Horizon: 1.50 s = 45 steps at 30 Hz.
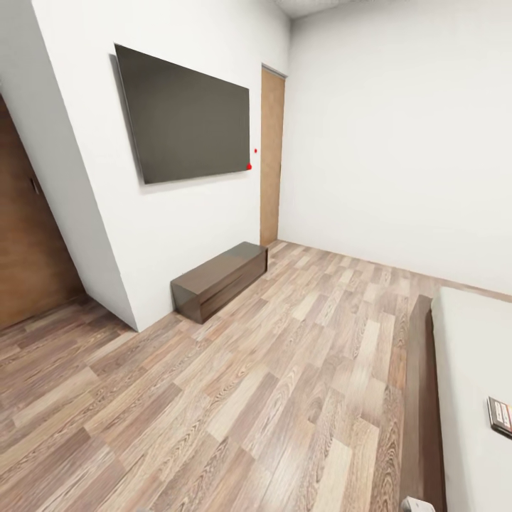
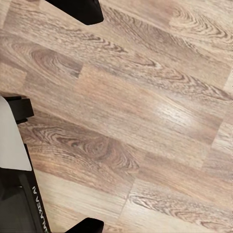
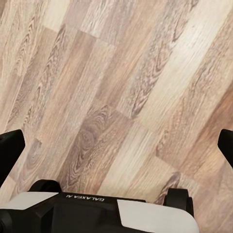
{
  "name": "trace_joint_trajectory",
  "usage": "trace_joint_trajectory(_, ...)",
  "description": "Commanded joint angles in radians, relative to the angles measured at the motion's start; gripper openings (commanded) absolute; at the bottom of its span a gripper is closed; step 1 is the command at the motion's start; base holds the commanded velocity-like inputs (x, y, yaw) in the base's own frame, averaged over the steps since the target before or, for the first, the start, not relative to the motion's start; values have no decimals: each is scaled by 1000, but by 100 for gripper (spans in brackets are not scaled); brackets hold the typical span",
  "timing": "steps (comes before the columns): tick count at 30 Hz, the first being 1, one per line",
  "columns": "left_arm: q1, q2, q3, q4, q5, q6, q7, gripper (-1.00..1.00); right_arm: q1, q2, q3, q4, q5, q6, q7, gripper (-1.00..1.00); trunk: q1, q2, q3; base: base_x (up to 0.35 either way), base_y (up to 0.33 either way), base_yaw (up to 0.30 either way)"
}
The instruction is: In the bedroom, move the book from the bed onto either nightstand, and place the two sandals side by side next to the bed.
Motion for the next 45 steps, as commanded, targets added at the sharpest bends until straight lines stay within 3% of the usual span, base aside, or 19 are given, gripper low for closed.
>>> trace_joint_trajectory(1,-1,0,8,1,-9,-3,-3,100,-2,0,-7,4,-1,-1,4,100,0,-1,0,0,0,0)
trace_joint_trajectory(21,0,0,8,1,-10,-3,-3,100,-2,0,-7,4,-1,-1,4,100,0,-1,23,21,0,0)
trace_joint_trajectory(45,0,0,8,1,-10,-3,-3,100,-2,0,-7,4,-1,-1,4,100,0,-1,24,317,30,0)
